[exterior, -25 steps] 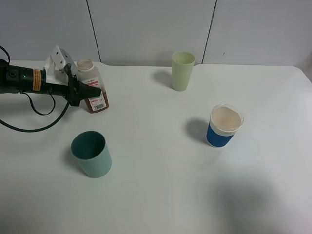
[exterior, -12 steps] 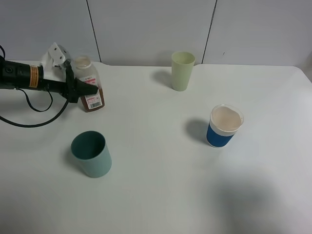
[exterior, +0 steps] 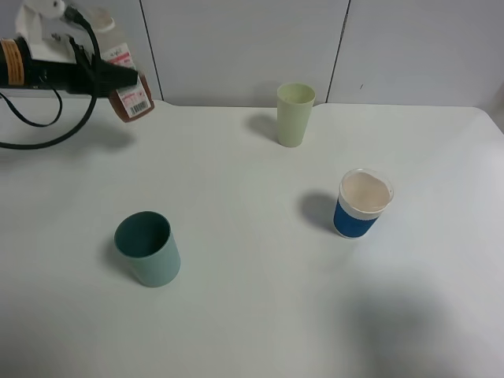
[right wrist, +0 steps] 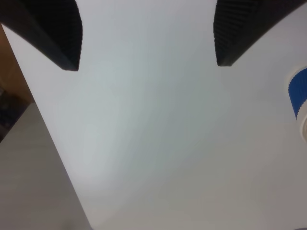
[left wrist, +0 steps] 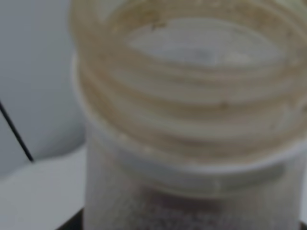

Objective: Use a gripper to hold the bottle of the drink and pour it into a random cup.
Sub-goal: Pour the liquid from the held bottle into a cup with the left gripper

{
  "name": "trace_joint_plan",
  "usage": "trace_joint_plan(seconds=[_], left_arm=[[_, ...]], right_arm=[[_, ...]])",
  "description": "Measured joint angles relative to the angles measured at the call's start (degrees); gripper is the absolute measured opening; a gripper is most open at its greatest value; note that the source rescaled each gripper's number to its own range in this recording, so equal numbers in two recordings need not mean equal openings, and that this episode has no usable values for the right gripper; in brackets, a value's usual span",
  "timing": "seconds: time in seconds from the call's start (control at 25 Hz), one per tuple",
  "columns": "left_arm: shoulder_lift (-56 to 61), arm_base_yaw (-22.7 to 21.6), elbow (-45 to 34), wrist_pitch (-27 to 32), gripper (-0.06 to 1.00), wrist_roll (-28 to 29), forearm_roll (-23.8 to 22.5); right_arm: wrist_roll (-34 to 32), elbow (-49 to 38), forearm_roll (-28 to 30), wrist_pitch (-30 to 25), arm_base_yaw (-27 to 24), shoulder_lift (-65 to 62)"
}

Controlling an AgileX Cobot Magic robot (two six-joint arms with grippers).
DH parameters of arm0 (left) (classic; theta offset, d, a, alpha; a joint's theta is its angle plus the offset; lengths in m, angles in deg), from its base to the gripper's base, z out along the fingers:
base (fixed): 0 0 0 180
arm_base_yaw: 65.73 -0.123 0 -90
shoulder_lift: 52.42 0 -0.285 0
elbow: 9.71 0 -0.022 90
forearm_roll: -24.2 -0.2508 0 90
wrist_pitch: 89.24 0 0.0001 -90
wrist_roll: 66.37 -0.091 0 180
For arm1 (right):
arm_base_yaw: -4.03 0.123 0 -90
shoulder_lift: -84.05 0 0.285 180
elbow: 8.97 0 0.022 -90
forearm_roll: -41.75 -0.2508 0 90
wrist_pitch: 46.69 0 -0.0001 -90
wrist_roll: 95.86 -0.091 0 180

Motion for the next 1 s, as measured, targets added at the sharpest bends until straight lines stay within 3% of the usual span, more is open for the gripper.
trace_joint_plan(seconds=[0.16,0.28,0.44,0.6,0.76,1.0], left_arm=[[4.8,0.8,0.0,2.6,0.01,3.0,4.5],[8.2,2.8,0.0,7.9,0.01,4.8,7.7],[12.8,6.7,-0.1,20.0,0.01,5.6,13.2],[16.0,11.6,-0.1,32.6,0.01,4.9,21.5],[17.0,16.7,-0.1,41.9,0.01,-3.6,32.2],[17.0,24.1,-0.1,50.4,0.01,-27.6,51.8]], right_arm=[[0.0,0.0,0.0,0.0,0.0,0.0],[0.0,0.0,0.0,0.0,0.0,0.0],[0.0,0.0,0.0,0.0,0.0,0.0],[0.0,0.0,0.0,0.0,0.0,0.0],[0.0,0.0,0.0,0.0,0.0,0.0],[0.0,0.0,0.0,0.0,0.0,0.0]])
